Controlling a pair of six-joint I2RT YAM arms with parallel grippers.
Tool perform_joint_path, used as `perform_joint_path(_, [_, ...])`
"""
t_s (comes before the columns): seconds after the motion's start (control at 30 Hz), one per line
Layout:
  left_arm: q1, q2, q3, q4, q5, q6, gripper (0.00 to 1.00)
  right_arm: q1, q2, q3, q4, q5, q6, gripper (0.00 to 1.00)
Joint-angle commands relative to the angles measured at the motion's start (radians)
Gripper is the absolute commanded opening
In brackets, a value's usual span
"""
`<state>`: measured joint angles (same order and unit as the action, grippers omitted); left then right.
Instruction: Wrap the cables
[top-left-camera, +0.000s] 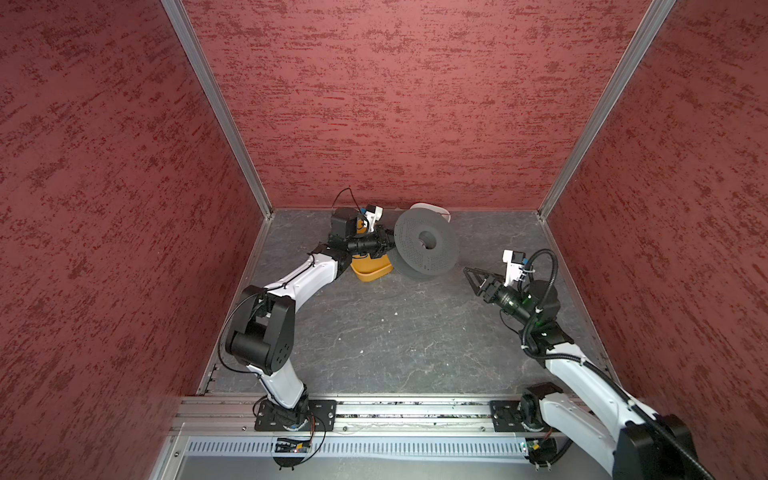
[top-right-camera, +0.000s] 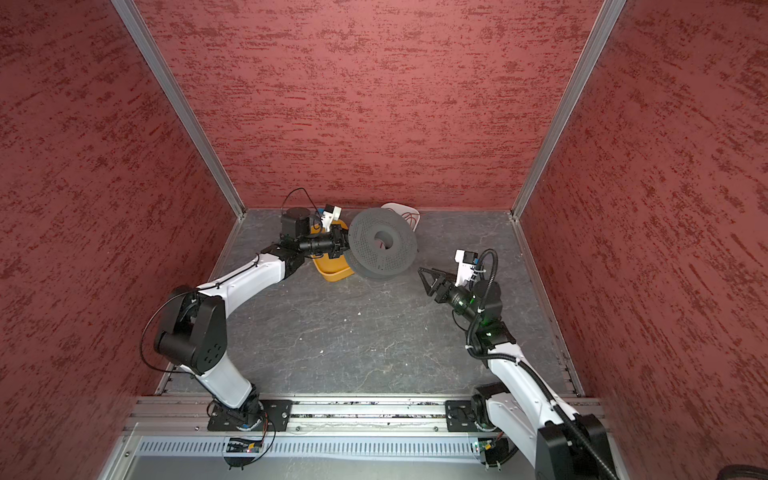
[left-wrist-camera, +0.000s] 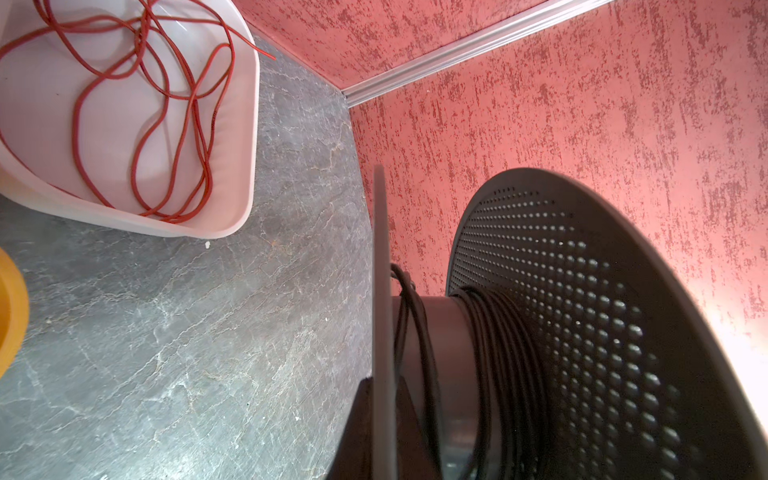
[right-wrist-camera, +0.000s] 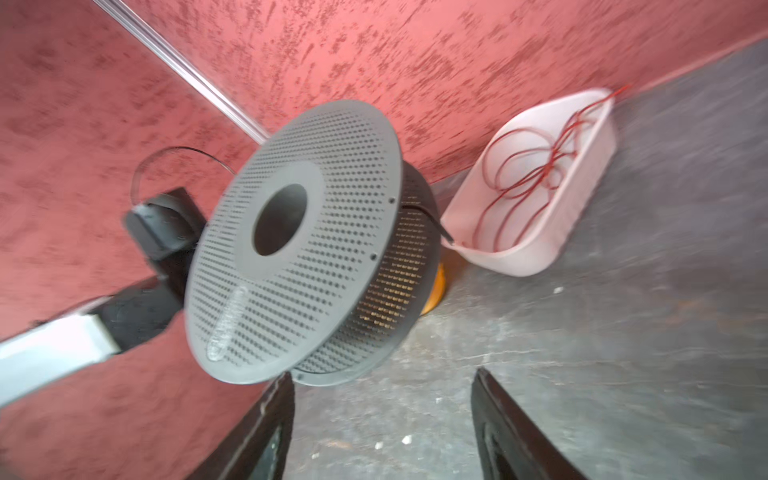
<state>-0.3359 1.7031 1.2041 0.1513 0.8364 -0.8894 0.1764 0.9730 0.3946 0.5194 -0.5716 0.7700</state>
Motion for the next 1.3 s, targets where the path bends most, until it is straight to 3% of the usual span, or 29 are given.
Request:
perform_joint_path(0.0, [-0.004,0.018,0.044,0.082,0.053,0.009,0.0,-0.039,0.08,0.012,0.216,-0.221,0.191,0.67])
perform_joint_path(0.23, [-0.018,0.036,0.06,0.078,0.05,0.007,0.0,-0.045,0.229,0.042,0.497,-0.305,0.36,0.61])
perform_joint_path(0.67, [-0.044,0.075,0.104,0.076,0.053,0.0,0.0,-0.045,0.46,0.08,0.828,-0.327,0.543,0.56])
perform_joint_path(1.03, [-0.069,0.108,0.119,0.063,0.066,0.006,0.0,-0.045,0.654,0.121,1.102,-0.315,0.712,0.32])
perform_joint_path(1.27, [-0.081,0.111,0.153,-0.037,0.038,0.071,0.0,-0.043,0.69,0.131,1.11,-0.309,0.721,0.19])
